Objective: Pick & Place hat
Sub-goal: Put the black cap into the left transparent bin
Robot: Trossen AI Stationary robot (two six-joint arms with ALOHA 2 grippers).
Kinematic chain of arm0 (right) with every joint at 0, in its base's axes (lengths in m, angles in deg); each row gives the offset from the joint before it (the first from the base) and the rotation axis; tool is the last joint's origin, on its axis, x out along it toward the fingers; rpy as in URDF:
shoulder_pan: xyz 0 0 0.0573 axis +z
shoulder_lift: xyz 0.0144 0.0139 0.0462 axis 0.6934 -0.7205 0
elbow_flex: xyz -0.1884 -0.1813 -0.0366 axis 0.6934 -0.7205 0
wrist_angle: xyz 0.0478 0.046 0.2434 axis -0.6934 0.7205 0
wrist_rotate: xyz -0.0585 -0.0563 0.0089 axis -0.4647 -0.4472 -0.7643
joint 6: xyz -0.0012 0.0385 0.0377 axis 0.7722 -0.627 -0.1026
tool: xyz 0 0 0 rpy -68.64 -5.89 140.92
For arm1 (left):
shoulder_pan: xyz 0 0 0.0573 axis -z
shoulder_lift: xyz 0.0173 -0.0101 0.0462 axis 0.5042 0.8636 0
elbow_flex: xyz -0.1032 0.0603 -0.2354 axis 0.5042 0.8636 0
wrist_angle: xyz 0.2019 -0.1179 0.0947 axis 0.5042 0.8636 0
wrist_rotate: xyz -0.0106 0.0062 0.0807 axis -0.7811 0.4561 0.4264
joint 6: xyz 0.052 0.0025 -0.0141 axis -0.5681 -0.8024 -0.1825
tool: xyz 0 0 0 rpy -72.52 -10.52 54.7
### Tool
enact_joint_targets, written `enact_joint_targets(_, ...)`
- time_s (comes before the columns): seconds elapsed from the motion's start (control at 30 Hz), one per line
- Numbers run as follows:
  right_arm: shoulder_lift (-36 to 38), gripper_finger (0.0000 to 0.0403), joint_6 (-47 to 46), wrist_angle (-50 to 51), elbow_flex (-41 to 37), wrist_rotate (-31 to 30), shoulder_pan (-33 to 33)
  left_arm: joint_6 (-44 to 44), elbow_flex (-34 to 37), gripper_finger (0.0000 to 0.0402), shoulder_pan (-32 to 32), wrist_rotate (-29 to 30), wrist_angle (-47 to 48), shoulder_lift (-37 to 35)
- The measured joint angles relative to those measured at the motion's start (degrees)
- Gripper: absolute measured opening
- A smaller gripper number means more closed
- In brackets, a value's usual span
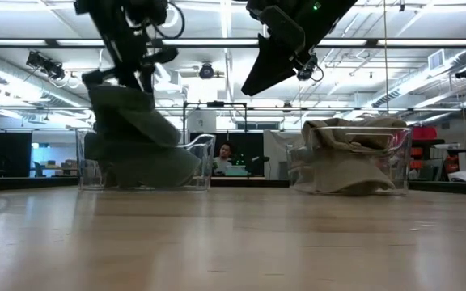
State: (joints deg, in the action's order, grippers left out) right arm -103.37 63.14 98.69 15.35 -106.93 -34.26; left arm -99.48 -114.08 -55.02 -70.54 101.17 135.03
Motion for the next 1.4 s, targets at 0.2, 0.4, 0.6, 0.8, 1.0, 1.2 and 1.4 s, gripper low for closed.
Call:
enact_joint_targets(0.2,0.00,0.0146,0.00,-0.07,-0.02,0.02,-0.12,-6.56,6.50,0.0019,-3.66,-3.36,-14.64,0.05)
enact_joint_targets(0.4,0.00,0.0146,-0.10,-0.17,-0.02,0.02,-0.12,-12.66,8.31,0.0015,-5.62,-5.14,-24.26,0.05)
enact_joint_targets(0.6,0.00,0.0146,-0.11,-0.15,-0.02,0.02,-0.12,-5.45,8.21,0.0026,-7.91,-6.15,-19.87,3.27)
enact_joint_targets(0.8,0.00,0.0146,-0.09,-0.24,-0.02,0.02,-0.12,4.01,8.01,0.0032,-7.54,-7.13,-22.69,9.23)
enact_joint_targets(1.0,0.00,0.0146,-0.09,0.20,-0.02,0.04,-0.07,21.87,8.19,0.0040,-6.93,-7.84,-31.46,12.13)
enact_joint_targets(1.2,0.00,0.0146,-0.09,0.86,-0.02,0.15,-0.07,33.13,8.21,0.0079,-6.93,-7.75,-32.16,12.25)
enact_joint_targets(1.4,0.00,0.0146,-0.09,-0.40,-0.02,0.13,-0.13,39.11,7.39,0.0154,-4.49,-3.77,-30.87,11.06)
